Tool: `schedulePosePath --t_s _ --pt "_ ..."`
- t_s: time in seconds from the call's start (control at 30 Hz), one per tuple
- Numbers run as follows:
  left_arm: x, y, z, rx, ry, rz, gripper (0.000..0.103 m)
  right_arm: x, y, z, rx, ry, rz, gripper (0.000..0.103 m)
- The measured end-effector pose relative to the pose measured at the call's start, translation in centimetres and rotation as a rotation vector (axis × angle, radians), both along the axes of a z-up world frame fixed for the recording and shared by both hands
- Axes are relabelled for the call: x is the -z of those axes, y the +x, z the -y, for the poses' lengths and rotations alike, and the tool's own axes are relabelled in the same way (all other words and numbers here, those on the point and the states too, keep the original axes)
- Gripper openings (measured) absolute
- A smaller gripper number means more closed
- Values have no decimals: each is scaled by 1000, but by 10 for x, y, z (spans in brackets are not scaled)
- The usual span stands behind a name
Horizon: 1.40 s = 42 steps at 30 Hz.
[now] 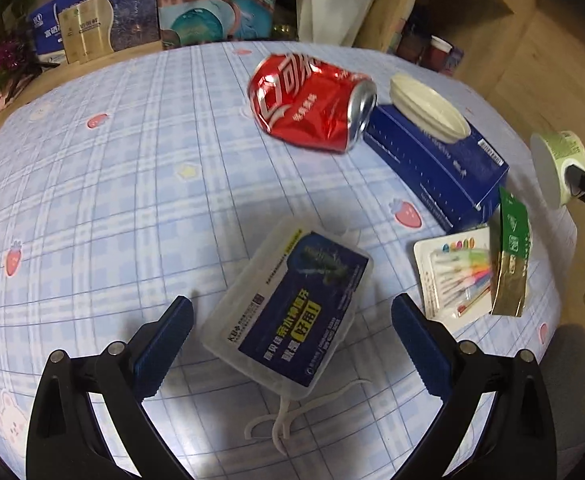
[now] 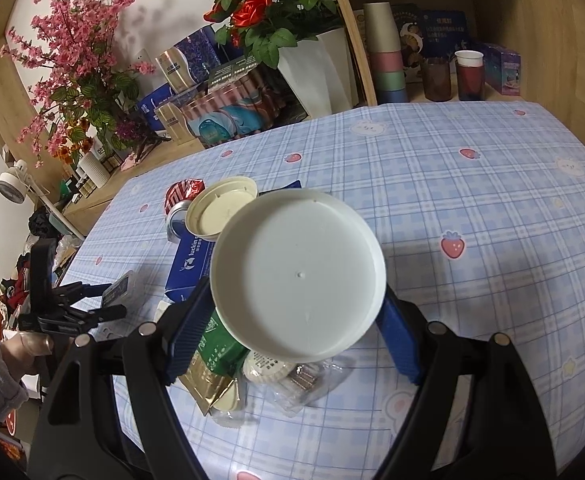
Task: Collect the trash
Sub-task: 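Grasp the clear floss box with the left tool while the right tool holds the lid, then carry the lid with the right tool over the bin and release it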
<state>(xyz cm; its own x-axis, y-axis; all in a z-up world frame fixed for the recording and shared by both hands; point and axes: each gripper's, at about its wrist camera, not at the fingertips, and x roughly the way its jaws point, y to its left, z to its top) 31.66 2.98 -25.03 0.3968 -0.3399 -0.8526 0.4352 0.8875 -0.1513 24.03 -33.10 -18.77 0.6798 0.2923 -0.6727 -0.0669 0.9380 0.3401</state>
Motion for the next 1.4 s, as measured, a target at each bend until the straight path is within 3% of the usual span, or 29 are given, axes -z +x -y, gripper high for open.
schedulePosePath --t_s 0.1,0.17,0.37,0.73,0.97,1.4 --pt "1 -3 1 -12 15 22 84 0 -2 -2 -5 -3 0 78" --pt "0 -4 0 -18 38 34 71 -1 -3 -3 -6 0 0 78" --pt "-1 -12 -1 -7 73 46 63 -3 -7 -6 -9 6 7 78" --pt "-15 -33 -11 -36 17 62 60 -12 -17 -10 -9 15 20 78" --pt "-29 -44 -17 -54 -61 54 59 -14 -24 -11 -5 27 26 78" --pt "-43 -63 -16 -66 -64 84 58 -19 -35 -12 -3 38 37 78"
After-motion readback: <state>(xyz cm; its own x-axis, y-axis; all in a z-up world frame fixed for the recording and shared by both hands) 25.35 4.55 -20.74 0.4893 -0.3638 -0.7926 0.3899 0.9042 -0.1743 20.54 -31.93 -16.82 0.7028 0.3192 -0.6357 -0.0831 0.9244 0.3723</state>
